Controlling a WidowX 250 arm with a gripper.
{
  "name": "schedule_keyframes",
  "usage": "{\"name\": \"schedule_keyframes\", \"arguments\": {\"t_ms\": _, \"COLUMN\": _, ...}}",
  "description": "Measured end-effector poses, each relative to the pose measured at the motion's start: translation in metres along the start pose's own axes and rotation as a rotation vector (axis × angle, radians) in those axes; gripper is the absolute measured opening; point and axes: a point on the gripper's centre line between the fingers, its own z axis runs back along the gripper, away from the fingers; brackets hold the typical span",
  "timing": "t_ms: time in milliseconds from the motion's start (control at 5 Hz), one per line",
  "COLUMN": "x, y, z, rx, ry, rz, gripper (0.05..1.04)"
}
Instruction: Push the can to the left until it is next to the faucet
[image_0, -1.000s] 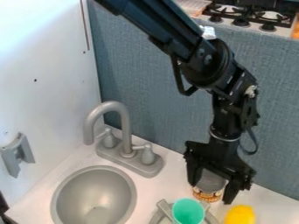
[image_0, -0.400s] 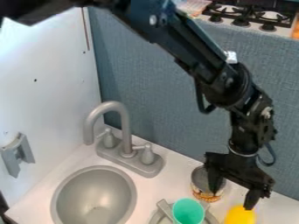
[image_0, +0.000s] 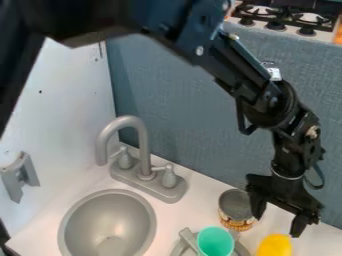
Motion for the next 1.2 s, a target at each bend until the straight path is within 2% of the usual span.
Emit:
{"name": "schedule_keyframes", "arguments": {"t_ms": 400, "x": 0.012, "y": -0.009, "z": -0.033, "rx": -0.030, "ry": 0.033, "rz": -0.053, "gripper": 1.001}}
{"name": "schedule_keyframes", "arguments": {"t_ms": 600, "x": 0.018, "y": -0.015, "z": -0.048, "rx": -0.066, "ry": 0.038, "rz": -0.055, "gripper": 1.001}}
{"name": "schedule_keyframes", "arguments": {"t_ms": 800, "x": 0.023, "y": -0.011, "z": -0.058, "rx": -0.075, "ry": 0.042, "rz": -0.032, "gripper": 1.001}}
{"name": "schedule_keyframes", "arguments": {"t_ms": 1200, "x": 0.036, "y": -0.002, "z": -0.054, "rx": -0.072, "ry": 0.005, "rz": 0.007, "gripper": 1.001}}
